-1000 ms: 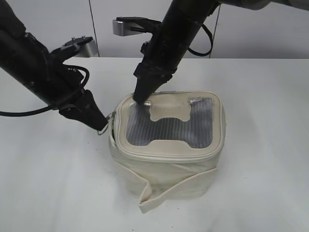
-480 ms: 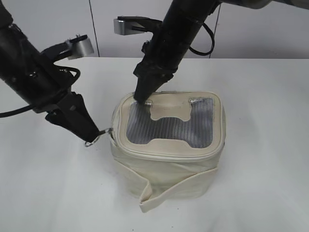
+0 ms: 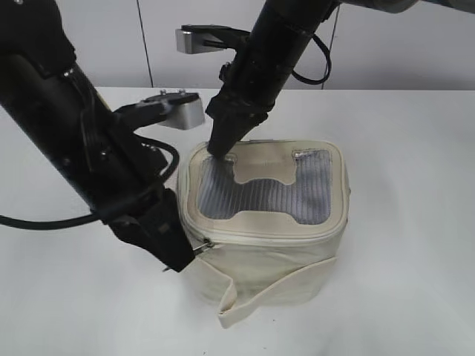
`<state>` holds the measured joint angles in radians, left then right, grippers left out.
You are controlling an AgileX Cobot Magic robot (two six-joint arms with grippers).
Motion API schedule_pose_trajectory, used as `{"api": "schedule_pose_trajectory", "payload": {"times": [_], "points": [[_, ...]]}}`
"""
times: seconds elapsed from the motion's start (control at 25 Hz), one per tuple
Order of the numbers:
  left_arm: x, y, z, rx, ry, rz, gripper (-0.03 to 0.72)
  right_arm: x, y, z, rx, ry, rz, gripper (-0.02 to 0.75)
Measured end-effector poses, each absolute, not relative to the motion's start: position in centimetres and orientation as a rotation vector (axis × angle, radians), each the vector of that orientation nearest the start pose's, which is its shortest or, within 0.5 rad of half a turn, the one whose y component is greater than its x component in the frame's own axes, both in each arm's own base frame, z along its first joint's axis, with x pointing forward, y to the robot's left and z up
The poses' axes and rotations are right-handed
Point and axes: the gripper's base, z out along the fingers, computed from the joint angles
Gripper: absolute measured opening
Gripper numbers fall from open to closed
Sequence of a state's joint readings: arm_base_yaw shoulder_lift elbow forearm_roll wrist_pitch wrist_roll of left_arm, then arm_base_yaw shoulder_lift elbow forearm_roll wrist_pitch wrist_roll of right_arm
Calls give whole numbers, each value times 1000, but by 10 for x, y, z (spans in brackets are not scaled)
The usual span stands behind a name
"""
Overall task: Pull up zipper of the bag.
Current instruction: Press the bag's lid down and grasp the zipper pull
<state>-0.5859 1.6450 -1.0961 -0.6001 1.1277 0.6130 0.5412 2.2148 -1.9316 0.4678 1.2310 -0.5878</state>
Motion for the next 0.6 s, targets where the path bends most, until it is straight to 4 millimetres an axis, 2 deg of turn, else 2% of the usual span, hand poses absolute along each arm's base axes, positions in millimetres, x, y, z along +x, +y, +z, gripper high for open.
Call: {"api": "schedule_pose_trajectory", "payload": {"times": [0.36, 0.6], "points": [[186, -263, 242, 1446, 2449, -785, 3, 379, 273, 218, -1400, 2561, 666, 57], [184, -268, 244, 1442, 2431, -782, 3, 379, 273, 218, -1400, 2561, 666, 57]]}}
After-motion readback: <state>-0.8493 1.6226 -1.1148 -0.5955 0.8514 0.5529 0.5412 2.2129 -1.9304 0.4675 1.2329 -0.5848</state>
